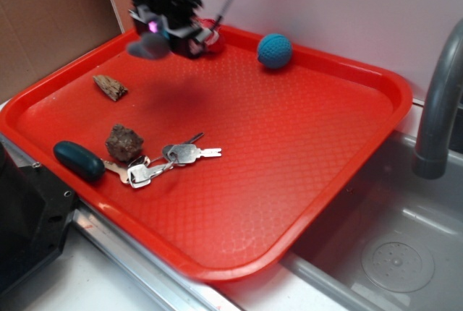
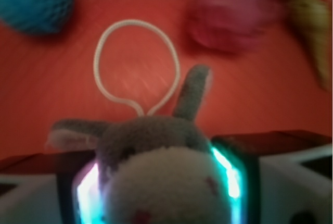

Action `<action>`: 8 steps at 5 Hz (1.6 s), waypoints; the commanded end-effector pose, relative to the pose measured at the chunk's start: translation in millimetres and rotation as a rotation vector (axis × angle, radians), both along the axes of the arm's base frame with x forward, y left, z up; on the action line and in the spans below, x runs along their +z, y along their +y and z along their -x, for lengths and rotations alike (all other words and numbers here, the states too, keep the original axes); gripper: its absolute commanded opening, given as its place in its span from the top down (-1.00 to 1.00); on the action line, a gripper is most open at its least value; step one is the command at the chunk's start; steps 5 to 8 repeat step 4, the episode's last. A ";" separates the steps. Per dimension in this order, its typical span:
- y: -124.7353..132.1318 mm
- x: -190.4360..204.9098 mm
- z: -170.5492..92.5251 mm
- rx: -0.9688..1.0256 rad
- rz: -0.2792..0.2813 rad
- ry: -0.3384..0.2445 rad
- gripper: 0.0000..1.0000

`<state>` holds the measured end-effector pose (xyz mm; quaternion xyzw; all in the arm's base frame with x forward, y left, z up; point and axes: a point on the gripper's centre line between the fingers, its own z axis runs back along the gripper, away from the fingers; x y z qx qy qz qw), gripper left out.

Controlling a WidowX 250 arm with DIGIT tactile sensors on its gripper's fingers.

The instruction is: Grab the gray animal.

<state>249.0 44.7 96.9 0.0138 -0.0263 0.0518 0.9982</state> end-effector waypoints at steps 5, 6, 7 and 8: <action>-37.2 88.0 54.4 -0.023 -0.004 -0.047 1.00; -37.2 88.0 54.4 -0.023 -0.004 -0.047 1.00; -37.2 88.0 54.4 -0.023 -0.004 -0.047 1.00; -37.2 88.0 54.4 -0.023 -0.004 -0.047 1.00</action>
